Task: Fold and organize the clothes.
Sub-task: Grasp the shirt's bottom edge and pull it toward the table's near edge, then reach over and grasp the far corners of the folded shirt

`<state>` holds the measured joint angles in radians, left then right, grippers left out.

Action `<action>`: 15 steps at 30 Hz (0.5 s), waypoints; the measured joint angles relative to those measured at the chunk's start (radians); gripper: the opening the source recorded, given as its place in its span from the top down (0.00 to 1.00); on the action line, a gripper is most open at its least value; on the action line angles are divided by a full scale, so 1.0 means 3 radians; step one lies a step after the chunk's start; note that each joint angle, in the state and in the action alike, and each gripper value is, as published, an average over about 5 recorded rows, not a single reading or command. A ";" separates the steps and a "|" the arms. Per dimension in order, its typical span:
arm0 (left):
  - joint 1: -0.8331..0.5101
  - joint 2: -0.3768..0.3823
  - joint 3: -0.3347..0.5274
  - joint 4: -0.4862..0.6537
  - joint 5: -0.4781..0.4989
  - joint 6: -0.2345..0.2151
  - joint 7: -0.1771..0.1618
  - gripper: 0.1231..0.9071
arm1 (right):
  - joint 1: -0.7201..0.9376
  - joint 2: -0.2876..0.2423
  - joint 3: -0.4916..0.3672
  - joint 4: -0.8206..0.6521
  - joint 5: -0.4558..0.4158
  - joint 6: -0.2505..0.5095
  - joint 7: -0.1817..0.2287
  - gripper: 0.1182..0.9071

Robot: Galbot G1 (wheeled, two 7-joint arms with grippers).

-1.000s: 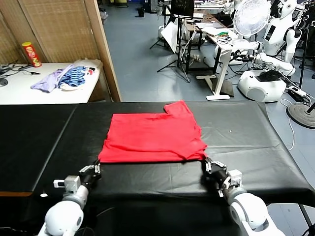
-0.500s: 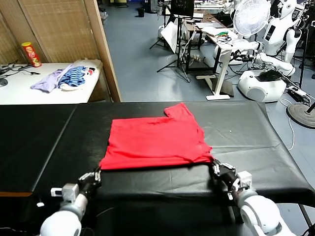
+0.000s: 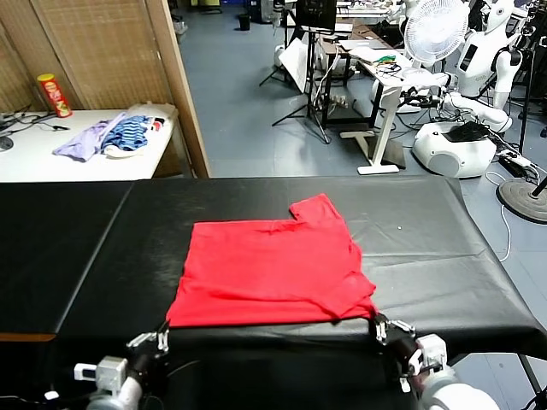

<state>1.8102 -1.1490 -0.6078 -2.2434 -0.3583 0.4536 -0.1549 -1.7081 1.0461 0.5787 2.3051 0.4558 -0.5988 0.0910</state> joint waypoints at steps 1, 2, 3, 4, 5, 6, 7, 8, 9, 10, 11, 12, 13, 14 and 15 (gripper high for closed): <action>0.0019 0.0011 -0.0013 -0.0027 -0.0025 0.0013 -0.0015 0.67 | -0.0002 -0.0025 0.0045 0.0041 0.0070 -0.0023 0.0002 0.27; 0.0035 0.0027 -0.0028 -0.0058 -0.0063 0.0029 -0.0032 0.61 | 0.0008 -0.0054 0.0093 0.0072 0.0146 -0.0040 0.0007 0.23; 0.0046 0.0046 -0.0048 -0.0093 -0.0113 0.0045 -0.0049 0.54 | 0.0030 -0.0084 0.0139 0.0092 0.0218 -0.0045 0.0016 0.19; 0.0052 0.0071 -0.0073 -0.0131 -0.0173 0.0063 -0.0066 0.46 | 0.0069 -0.0115 0.0178 0.0099 0.0285 -0.0039 0.0029 0.16; 0.0052 0.0099 -0.0105 -0.0175 -0.0240 0.0084 -0.0079 0.39 | 0.0130 -0.0144 0.0205 0.0087 0.0339 -0.0025 0.0044 0.15; 0.0046 0.0130 -0.0141 -0.0220 -0.0309 0.0102 -0.0093 0.33 | 0.0217 -0.0170 0.0215 0.0056 0.0378 -0.0007 0.0064 0.14; 0.0031 0.0164 -0.0181 -0.0260 -0.0377 0.0115 -0.0110 0.27 | 0.0329 -0.0191 0.0208 0.0004 0.0402 0.0012 0.0085 0.14; 0.0005 0.0201 -0.0222 -0.0293 -0.0441 0.0124 -0.0127 0.22 | 0.0469 -0.0206 0.0178 -0.0070 0.0419 0.0030 0.0106 0.14; -0.0037 0.0239 -0.0258 -0.0317 -0.0506 0.0128 -0.0146 0.20 | 0.0633 -0.0215 0.0128 -0.0167 0.0429 0.0044 0.0125 0.14; -0.0096 0.0278 -0.0284 -0.0325 -0.0566 0.0131 -0.0167 0.17 | 0.0813 -0.0218 0.0060 -0.0278 0.0434 0.0056 0.0145 0.14; -0.0177 0.0318 -0.0303 -0.0315 -0.0631 0.0139 -0.0195 0.16 | 0.1007 -0.0215 -0.0024 -0.0402 0.0437 0.0071 0.0159 0.14; -0.0284 0.0359 -0.0308 -0.0286 -0.0709 0.0157 -0.0230 0.15 | 0.1204 -0.0208 -0.0118 -0.0531 0.0436 0.0085 0.0168 0.14; -0.0410 0.0399 -0.0299 -0.0243 -0.0798 0.0183 -0.0270 0.14 | 0.1401 -0.0198 -0.0216 -0.0668 0.0428 0.0100 0.0175 0.14; -0.0555 0.0436 -0.0281 -0.0183 -0.0894 0.0216 -0.0311 0.14 | 0.1597 -0.0180 -0.0319 -0.0814 0.0415 0.0118 0.0178 0.14; -0.0719 0.0473 -0.0253 -0.0106 -0.1003 0.0247 -0.0348 0.14 | 0.1788 -0.0156 -0.0422 -0.0966 0.0397 0.0137 0.0178 0.14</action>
<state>1.5946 -1.0071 -0.6837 -2.2752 -0.6592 0.5277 -0.2593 -1.1717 0.9992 0.4520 2.0154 0.5748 -0.5578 0.1445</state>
